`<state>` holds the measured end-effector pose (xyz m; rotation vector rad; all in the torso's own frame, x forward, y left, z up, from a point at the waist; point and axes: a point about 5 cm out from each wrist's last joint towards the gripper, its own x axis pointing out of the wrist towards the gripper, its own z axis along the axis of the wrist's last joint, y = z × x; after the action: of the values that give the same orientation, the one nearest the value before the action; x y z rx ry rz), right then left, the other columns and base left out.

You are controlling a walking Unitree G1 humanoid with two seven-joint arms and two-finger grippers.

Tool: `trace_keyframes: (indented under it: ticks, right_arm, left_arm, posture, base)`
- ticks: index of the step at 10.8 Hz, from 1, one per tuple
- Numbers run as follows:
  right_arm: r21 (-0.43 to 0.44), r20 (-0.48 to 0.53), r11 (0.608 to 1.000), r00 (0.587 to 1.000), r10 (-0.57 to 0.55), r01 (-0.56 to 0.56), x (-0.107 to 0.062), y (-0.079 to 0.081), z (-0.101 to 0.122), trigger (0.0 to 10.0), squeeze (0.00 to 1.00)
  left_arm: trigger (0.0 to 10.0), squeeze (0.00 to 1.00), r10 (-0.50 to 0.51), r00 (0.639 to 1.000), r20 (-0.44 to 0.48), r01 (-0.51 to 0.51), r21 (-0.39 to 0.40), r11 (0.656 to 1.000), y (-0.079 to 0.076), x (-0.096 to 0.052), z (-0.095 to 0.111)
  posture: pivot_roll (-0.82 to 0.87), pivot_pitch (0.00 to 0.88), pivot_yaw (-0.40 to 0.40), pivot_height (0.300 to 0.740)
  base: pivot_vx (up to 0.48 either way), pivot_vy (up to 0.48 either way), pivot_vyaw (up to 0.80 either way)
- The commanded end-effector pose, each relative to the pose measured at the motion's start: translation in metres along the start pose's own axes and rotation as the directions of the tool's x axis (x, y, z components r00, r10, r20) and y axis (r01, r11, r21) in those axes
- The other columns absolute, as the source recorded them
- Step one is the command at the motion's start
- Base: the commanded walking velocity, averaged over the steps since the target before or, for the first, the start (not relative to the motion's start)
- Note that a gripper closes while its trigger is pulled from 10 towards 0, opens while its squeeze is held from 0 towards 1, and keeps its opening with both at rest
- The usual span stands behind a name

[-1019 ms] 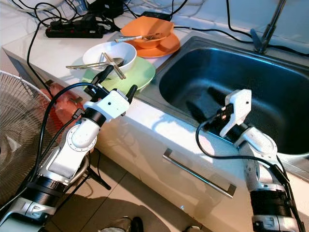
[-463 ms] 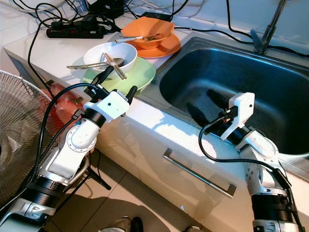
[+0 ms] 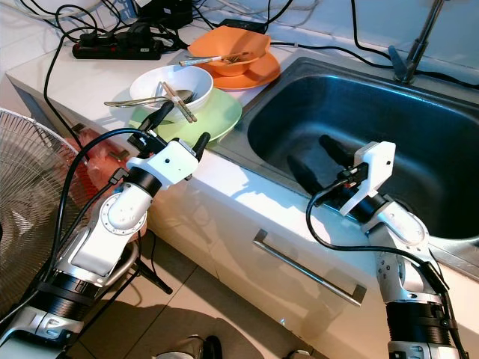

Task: Kitchen organization

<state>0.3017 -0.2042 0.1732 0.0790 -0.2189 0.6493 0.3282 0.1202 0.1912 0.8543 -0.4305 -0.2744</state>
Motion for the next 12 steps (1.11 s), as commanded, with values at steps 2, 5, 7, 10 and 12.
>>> trace_keyframes:
  ticks: [2,5,7,10,12]
  right_arm:
    - [-0.002,0.022,1.0,1.0,-0.006,0.006,-0.001,0.0,0.005,10.0,0.0]
    - [0.005,0.031,1.0,1.0,-0.001,0.001,0.0,0.003,0.005,10.0,0.0]
    - [0.005,0.033,1.0,0.999,-0.001,0.001,-0.001,0.004,0.005,10.0,0.0]
    - [0.014,0.035,1.0,0.999,0.001,-0.001,-0.001,0.005,0.002,10.0,0.0]
    - [0.018,0.041,1.0,0.999,0.0,0.0,0.0,0.006,0.001,10.0,0.0]
  left_arm:
    - [10.0,0.0,-0.01,0.999,-0.04,0.011,0.026,1.0,0.003,0.0,-0.007]
    - [10.0,0.0,-0.013,1.0,-0.02,0.014,0.048,0.999,0.004,0.012,-0.001]
    - [10.0,0.0,-0.018,1.0,-0.02,0.019,0.059,0.998,0.004,0.017,-0.001]
    - [10.0,0.0,-0.025,0.999,-0.033,0.028,0.076,0.997,0.005,0.022,-0.005]
    - [10.0,0.0,-0.026,0.999,-0.035,0.029,0.083,0.996,0.007,0.025,-0.007]
  posture:
    - [0.03,0.114,0.07,0.74]
    - [0.03,0.116,0.074,0.74]
    - [0.03,0.117,0.079,0.74]
    - [0.03,0.119,0.083,0.74]
    - [0.03,0.115,0.088,0.74]
  base:
    - [0.0,0.0,0.0]
    - [0.0,0.0,0.0]
    - [0.0,0.0,0.0]
    - [0.0,0.0,0.0]
    - [0.0,0.0,0.0]
